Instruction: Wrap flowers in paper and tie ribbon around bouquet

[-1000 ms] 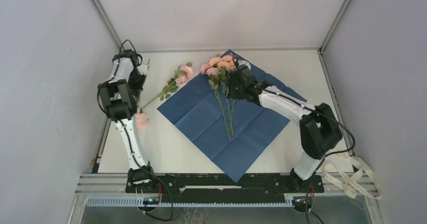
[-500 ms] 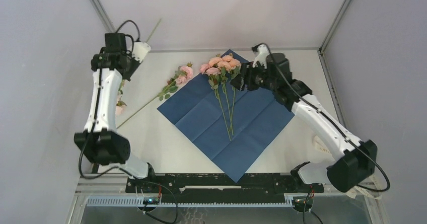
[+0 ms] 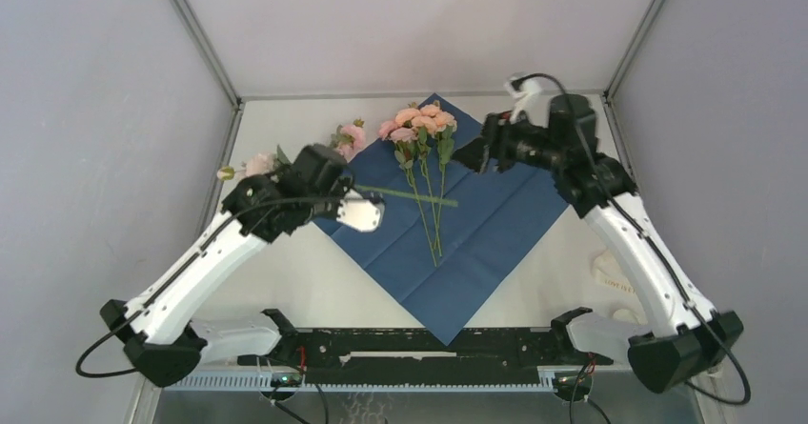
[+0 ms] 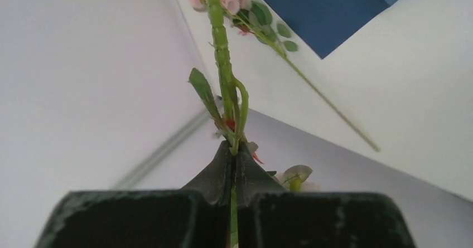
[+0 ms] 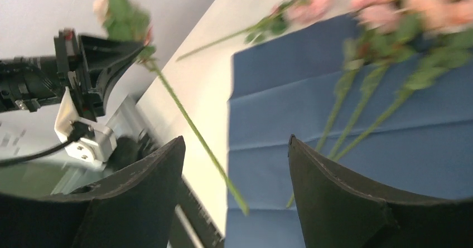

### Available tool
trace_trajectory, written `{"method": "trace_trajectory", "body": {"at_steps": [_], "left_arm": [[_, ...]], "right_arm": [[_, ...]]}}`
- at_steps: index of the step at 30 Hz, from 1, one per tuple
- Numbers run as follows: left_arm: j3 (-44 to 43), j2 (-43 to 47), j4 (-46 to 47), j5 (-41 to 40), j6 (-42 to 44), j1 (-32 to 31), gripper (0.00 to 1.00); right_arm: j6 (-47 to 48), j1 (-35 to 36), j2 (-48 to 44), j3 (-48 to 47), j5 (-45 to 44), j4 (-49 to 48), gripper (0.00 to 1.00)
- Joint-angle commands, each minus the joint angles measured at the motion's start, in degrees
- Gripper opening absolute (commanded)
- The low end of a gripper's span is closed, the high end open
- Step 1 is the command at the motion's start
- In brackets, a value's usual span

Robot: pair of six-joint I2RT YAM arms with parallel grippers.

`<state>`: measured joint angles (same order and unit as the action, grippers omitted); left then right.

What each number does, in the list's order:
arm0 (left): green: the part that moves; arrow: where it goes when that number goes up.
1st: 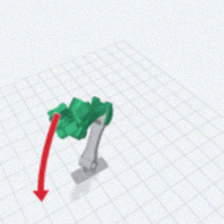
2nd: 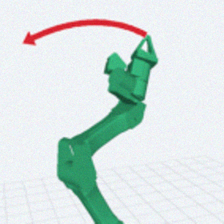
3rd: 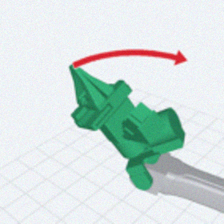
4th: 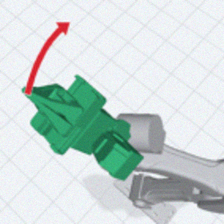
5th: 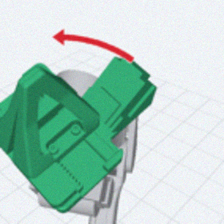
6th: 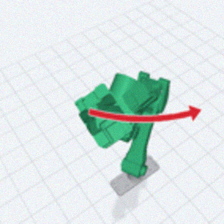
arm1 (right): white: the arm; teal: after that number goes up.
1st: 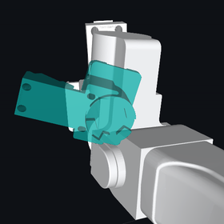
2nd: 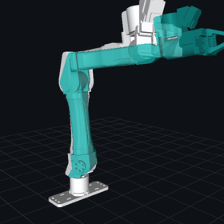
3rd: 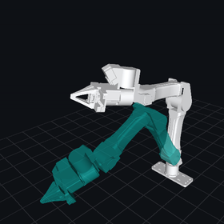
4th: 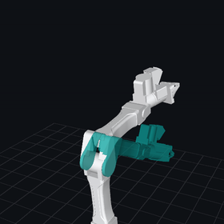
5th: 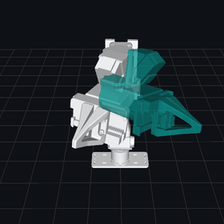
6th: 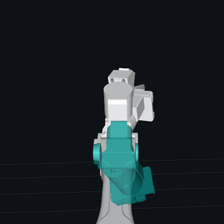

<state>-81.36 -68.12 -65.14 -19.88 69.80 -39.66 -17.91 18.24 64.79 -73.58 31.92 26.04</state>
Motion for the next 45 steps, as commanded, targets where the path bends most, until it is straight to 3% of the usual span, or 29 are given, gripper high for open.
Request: {"method": "trace_trajectory", "body": {"at_steps": [1, 6, 13, 14, 15, 18, 19, 20, 21, 23, 24, 25, 29, 31, 32, 36, 38, 40, 41, 43, 45], "left_arm": [[5.1, 8.4, 2.5, -9.3, 12.9, -10.6, 0.0], [11.1, 12.1, 11.4, -11.6, 19.9, -17.3, 0.0], [13.5, 12.3, 15.3, -11.7, 21.1, -18.1, 0.0], [13.6, 12.4, 15.9, -11.6, 21.1, -18.1, 0.0], [13.6, 12.5, 16.2, -11.3, 20.9, -18.1, 0.0], [13.5, 12.6, 16.4, -11.4, 19.6, -18.1, 0.0], [13.6, 12.4, 16.8, -12.1, 18.6, -18.1, 0.0], [13.8, 12.0, 17.6, -13.4, 16.5, -18.2, 0.04], [13.9, 11.3, 18.8, -15.0, 14.2, -18.1, 0.23], [11.8, 9.1, 18.6, -18.4, 6.9, -17.6, 0.8], [9.0, 7.4, 15.7, -18.5, 2.7, -16.5, 0.96], [5.3, 5.2, 12.1, -17.5, -2.4, -14.8, 0.99], [-8.5, -4.6, -1.8, -9.5, -17.2, 0.7, 1.0], [-10.4, -8.2, -3.9, -6.1, -20.7, 8.8, 1.0], [-10.1, -9.8, -4.0, -4.6, -21.5, 12.4, 0.99], [-2.4, -17.3, 5.3, -2.6, -23.1, 23.2, 0.75], [-2.3, -23.2, 9.0, -0.8, -24.6, 27.3, 0.73], [-6.8, -30.1, 9.2, 3.0, -26.9, 30.9, 0.73], [-9.8, -33.7, 8.9, 4.8, -27.9, 32.4, 0.73], [-15.2, -40.5, 8.9, 7.3, -29.8, 34.0, 0.74], [-18.5, -46.0, 9.0, 8.3, -30.3, 34.5, 0.77]], "right_arm": [[2.7, 10.6, 6.0, -3.6, 6.0, 2.6, 0.77], [2.9, 22.2, 12.6, -3.8, 11.0, -1.8, 0.77], [1.5, 30.3, 20.0, -3.8, 11.8, -5.7, 0.73], [1.4, 30.8, 20.7, -3.8, 11.3, -5.6, 0.67], [1.2, 30.8, 21.2, -3.8, 10.1, -5.2, 0.53], [-0.6, 29.6, 21.5, -3.6, 5.9, -4.2, 0.02], [-1.9, 28.8, 21.1, -3.1, 4.3, -4.5, 0.0], [-4.4, 27.8, 20.6, -2.2, 2.6, -5.3, 0.0], [-6.7, 26.6, 19.9, -0.9, 0.6, -6.4, 0.0], [-11.8, 23.7, 18.5, 2.5, -5.1, -9.2, 0.0], [-14.5, 22.3, 17.8, 4.5, -8.4, -10.8, 0.0], [-16.7, 21.2, 17.4, 6.5, -10.8, -13.1, 0.0], [-21.1, 19.1, 18.6, 11.1, -22.3, -20.4, 0.0], [-21.7, 18.4, 20.8, 11.3, -27.8, -22.8, 0.0], [-21.6, 18.0, 22.2, 11.4, -30.5, -24.3, 0.0], [-21.9, 15.4, 31.0, 10.1, -37.9, -28.5, 0.0], [-23.2, 14.3, 34.7, 8.7, -38.4, -26.7, 0.01], [-23.6, 13.8, 36.5, 8.6, -39.0, -26.3, 0.28], [-23.5, 13.8, 37.0, 8.6, -39.3, -24.4, 0.37], [-22.2, 13.7, 37.4, 8.6, -39.3, -23.1, 0.47], [-20.5, 13.6, 37.1, 8.6, -38.3, -21.7, 0.5]]}}
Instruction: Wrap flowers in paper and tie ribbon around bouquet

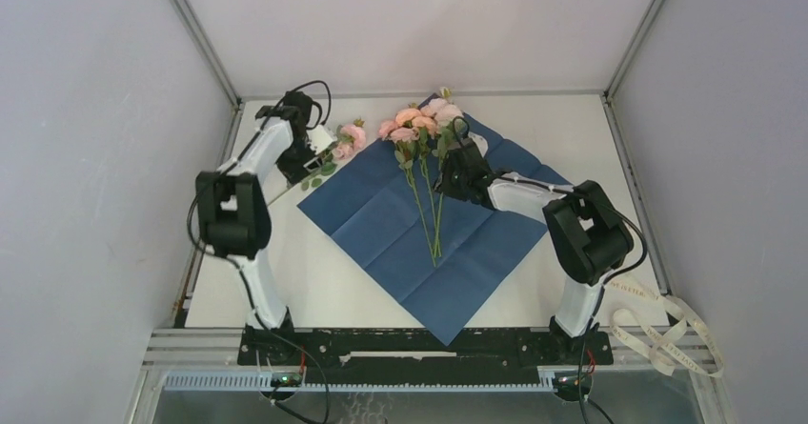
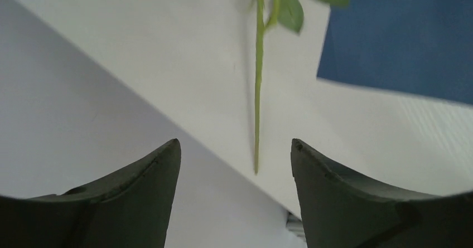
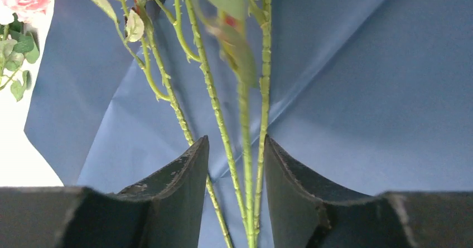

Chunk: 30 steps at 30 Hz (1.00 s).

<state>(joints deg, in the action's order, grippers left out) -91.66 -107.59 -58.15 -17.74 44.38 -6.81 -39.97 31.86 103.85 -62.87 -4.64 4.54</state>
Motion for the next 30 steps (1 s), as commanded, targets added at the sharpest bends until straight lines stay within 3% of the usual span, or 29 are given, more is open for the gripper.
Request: {"method": "trace_trajectory", "body": {"at_steps": [1, 6, 13, 14, 16, 17, 18, 19, 25, 30], "left_arm": [[-9.1, -8.6, 2.4, 6.2, -4.8, 1.6, 0.79], [-12.8, -17.6, 3.9, 0.8, -5.3, 1.6, 0.83], [-15.0, -25.2, 5.1, -2.9, -5.5, 1.4, 0.82], [-16.4, -26.6, 4.8, -3.8, -6.0, 1.2, 0.79], [-20.3, -29.2, 1.2, -2.8, -7.0, 1.1, 0.58], [-21.7, -30.0, -0.1, -2.1, -7.7, 1.2, 0.43], [-22.5, -30.3, -1.2, -1.2, -8.1, 1.2, 0.15], [-22.5, -30.1, -1.7, -0.4, -8.6, 1.3, 0.02], [-21.5, -20.2, 1.7, 5.7, -17.5, 4.8, 0.0], [-19.3, -9.5, 5.9, 16.6, -27.0, 8.5, 0.0]], "right_arm": [[2.4, 0.0, -2.3, -2.1, -1.8, 1.0, 0.51], [7.5, -0.1, -6.1, -2.1, -4.3, 8.0, 0.55], [11.5, -1.1, -13.3, -1.6, -0.8, 14.1, 0.55], [11.5, -1.1, -14.8, -1.0, -0.5, 14.6, 0.56], [11.3, -1.2, -17.7, 0.5, 0.2, 15.2, 0.56], [11.3, -1.2, -19.0, 0.8, 0.5, 15.7, 0.55], [11.5, -1.3, -20.2, 1.0, 0.5, 16.4, 0.55], [11.8, -1.1, -21.3, 1.1, 0.5, 17.2, 0.55], [14.1, -0.8, -27.8, 1.2, 1.8, 19.7, 0.55], [20.2, 1.2, -35.0, 6.5, 13.6, 11.0, 0.56]]}}
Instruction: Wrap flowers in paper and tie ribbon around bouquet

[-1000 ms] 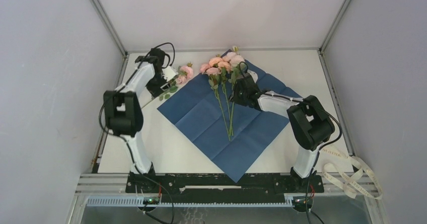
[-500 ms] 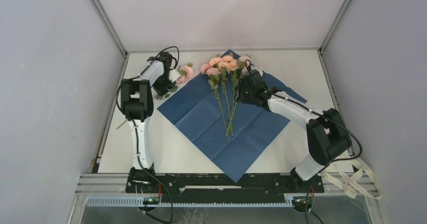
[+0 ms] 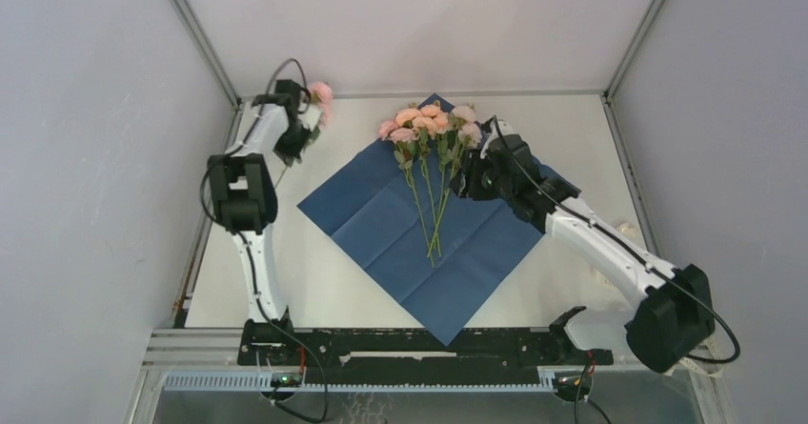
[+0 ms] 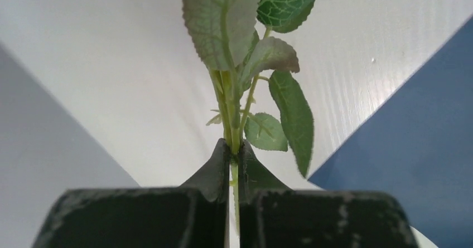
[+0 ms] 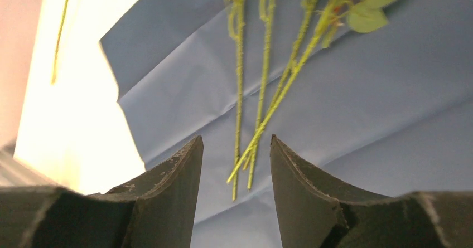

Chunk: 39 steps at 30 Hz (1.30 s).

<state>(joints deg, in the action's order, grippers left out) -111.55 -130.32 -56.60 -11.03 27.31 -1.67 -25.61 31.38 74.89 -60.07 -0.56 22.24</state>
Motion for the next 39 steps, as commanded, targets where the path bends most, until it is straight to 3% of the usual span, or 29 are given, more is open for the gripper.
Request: {"method": "trace_trajectory", "body": {"at_steps": [1, 7, 12, 16, 19, 26, 29, 30, 32, 33, 34, 35, 37, 39], "left_arm": [[0.9, 14.6, 4.0, 12.0, -10.9, 3.3, 0.0], [4.1, 26.8, 4.3, 25.3, -14.9, 3.5, 0.0], [4.3, 34.5, 4.5, 47.9, -21.6, 2.4, 0.0], [1.5, 35.5, 5.8, 62.0, -29.3, -2.8, 0.0], [5.7, 37.5, 12.6, 66.2, -36.9, -5.3, 0.0], [15.7, 42.1, 25.1, 65.9, -45.6, -11.4, 0.0], [17.5, 42.7, 28.3, 66.6, -48.9, -12.1, 0.0], [18.1, 42.9, 28.9, 66.1, -49.4, -12.2, 0.0], [20.1, 43.0, 30.4, 65.3, -49.9, -12.4, 0.0], [21.1, 42.9, 30.8, 65.1, -50.1, -12.5, 0.05], [21.9, 42.5, 30.9, 65.1, -50.2, -12.5, 0.22], [22.6, 42.0, 30.6, 65.1, -49.9, -12.4, 0.48], [22.3, 40.1, 25.5, 63.5, -45.2, -12.2, 0.89], [20.1, 37.5, 16.2, 57.4, -36.1, -11.6, 0.99]], "right_arm": [[6.7, 1.8, -7.3, 4.9, 11.9, -8.4, 0.57], [10.2, 3.5, -8.7, 6.0, 18.5, -13.6, 0.57], [8.2, 7.0, -6.7, 5.9, 18.5, -24.4, 0.58], [3.5, 9.8, -2.7, 4.5, 19.4, -35.5, 0.59], [-0.1, 10.9, 1.4, 1.6, 19.8, -40.5, 0.6], [-6.3, 13.4, 10.6, -3.8, 13.6, -43.2, 0.67], [-9.4, 12.9, 13.2, -4.3, 12.4, -43.1, 0.58], [-10.0, 12.6, 13.9, -4.4, 13.0, -43.4, 0.49], [-10.5, 12.1, 15.1, -5.0, 13.3, -42.2, 0.19], [-10.9, 11.6, 15.5, -5.2, 13.2, -40.7, 0.07], [-11.5, 10.9, 15.7, -5.3, 12.8, -38.6, 0.0], [-12.2, 10.0, 15.9, -5.2, 12.4, -36.0, 0.0], [-12.3, 8.3, 16.2, -5.1, 11.1, -30.2, 0.0], [-9.3, 6.8, 17.3, -5.0, 8.5, -24.0, 0.0]]}}
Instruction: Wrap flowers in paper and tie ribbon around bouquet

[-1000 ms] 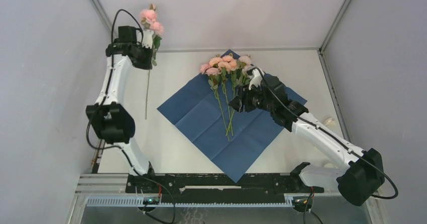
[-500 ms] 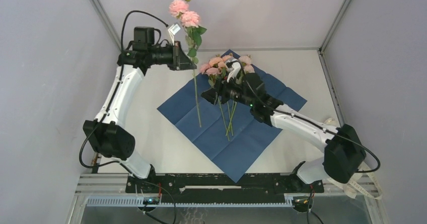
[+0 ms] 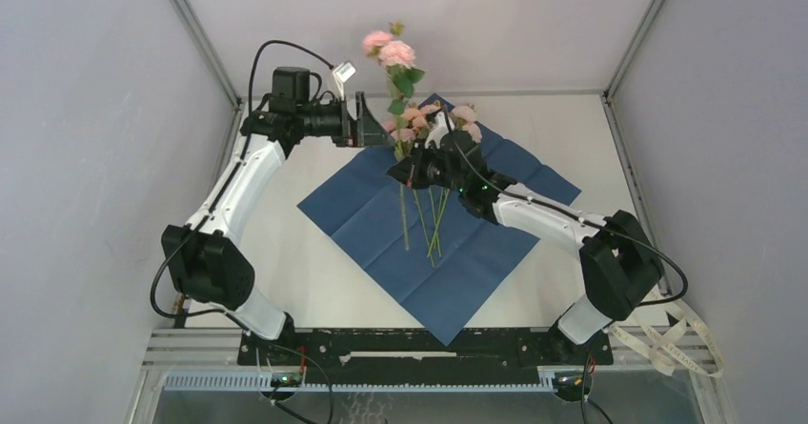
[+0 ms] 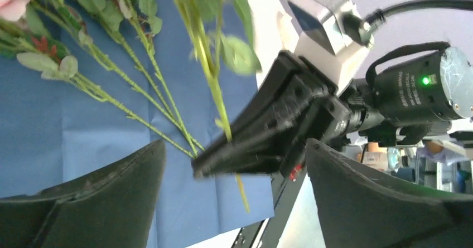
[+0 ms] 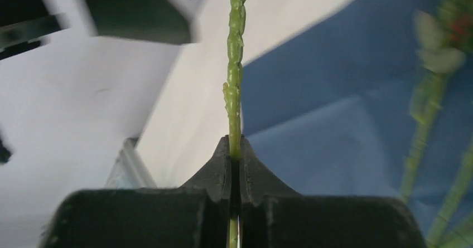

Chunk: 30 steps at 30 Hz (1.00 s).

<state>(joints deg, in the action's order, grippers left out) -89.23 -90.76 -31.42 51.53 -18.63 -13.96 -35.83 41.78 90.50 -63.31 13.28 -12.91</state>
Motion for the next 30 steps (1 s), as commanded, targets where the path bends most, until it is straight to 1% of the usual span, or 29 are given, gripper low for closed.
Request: {"method": "trace_trajectory", "body": {"at_steps": [1, 2, 3, 4, 7, 9, 10, 11, 12, 13, 15, 18, 21, 23, 24, 25, 26, 27, 28, 30], "left_arm": [[-3.2, -3.5, -13.2, -9.7, 14.9, 0.9, 1.0], [-3.6, -4.9, -17.5, -15.7, 18.9, 1.2, 1.0], [-3.5, -6.2, -19.5, -21.0, 22.2, 1.5, 1.0], [-2.9, -7.4, -20.4, -26.0, 23.8, 1.7, 1.0], [0.9, -9.5, -20.2, -36.5, 28.2, 2.7, 0.98], [3.9, -10.0, -18.8, -40.6, 29.8, 3.1, 0.97], [5.3, -10.0, -17.6, -42.6, 30.5, 3.3, 0.97], [7.0, -9.9, -16.8, -44.2, 31.1, 3.3, 0.97], [7.9, -9.8, -16.3, -45.1, 31.7, 3.3, 0.96], [8.6, -9.5, -16.2, -45.0, 32.2, 3.3, 0.96], [9.5, -8.6, -16.6, -43.4, 33.6, 3.3, 0.95], [9.8, -6.9, -17.8, -41.4, 35.2, 3.2, 0.95], [9.9, -5.3, -19.2, -40.6, 36.1, 3.2, 0.95], [10.1, -4.0, -20.4, -39.9, 37.0, 3.2, 0.94], [10.2, -3.1, -21.0, -39.3, 37.6, 3.2, 0.94], [10.4, -2.2, -21.5, -38.5, 38.0, 3.2, 0.94], [10.8, -1.0, -22.2, -37.6, 38.5, 3.2, 0.94], [11.2, 0.7, -22.7, -36.6, 39.1, 3.2, 0.94], [11.5, 1.9, -23.3, -35.7, 39.6, 3.2, 0.94], [12.4, 4.2, -23.9, -34.2, 40.4, 3.2, 0.94]], "right_arm": [[1.7, -4.3, 3.0, -1.8, -7.5, 13.6, 0.0], [1.4, -5.4, 4.4, -1.8, -7.6, 15.9, 0.0], [0.9, -6.4, 6.4, -1.6, -6.2, 16.5, 0.0], [1.0, -7.1, 7.4, -1.6, -5.5, 16.7, 0.0], [1.6, -8.4, 10.6, -1.7, -7.3, 17.4, 0.0], [1.4, -9.9, 12.1, -1.6, -7.7, 18.3, 0.01], [1.3, -10.6, 12.8, -1.7, -7.3, 18.8, 0.09], [1.1, -11.3, 13.5, -1.8, -6.5, 19.6, 0.18], [1.0, -11.9, 13.9, -2.1, -5.8, 20.5, 0.27], [1.2, -12.4, 13.8, -2.2, -5.3, 21.7, 0.39], [2.5, -12.9, 12.4, -2.5, -4.6, 24.2, 0.48], [5.9, -13.2, 6.5, -3.0, -2.3, 29.8, 0.58], [10.2, -13.4, -1.2, -3.0, 0.2, 36.5, 0.61], [16.5, -12.9, -7.0, -3.1, 2.5, 41.0, 0.61], [21.6, -11.9, -9.6, -3.0, 3.8, 43.1, 0.6], [28.2, -10.1, -12.4, -2.7, 4.6, 45.6, 0.6], [35.4, -6.2, -14.9, -1.8, 5.4, 48.0, 0.6], [45.7, -2.9, -17.7, -0.3, 5.5, 49.9, 0.61], [53.2, 1.0, -20.3, 1.9, 5.4, 51.1, 0.62], [67.6, 6.9, -25.9, 7.7, 8.5, 52.5, 0.65]]}}
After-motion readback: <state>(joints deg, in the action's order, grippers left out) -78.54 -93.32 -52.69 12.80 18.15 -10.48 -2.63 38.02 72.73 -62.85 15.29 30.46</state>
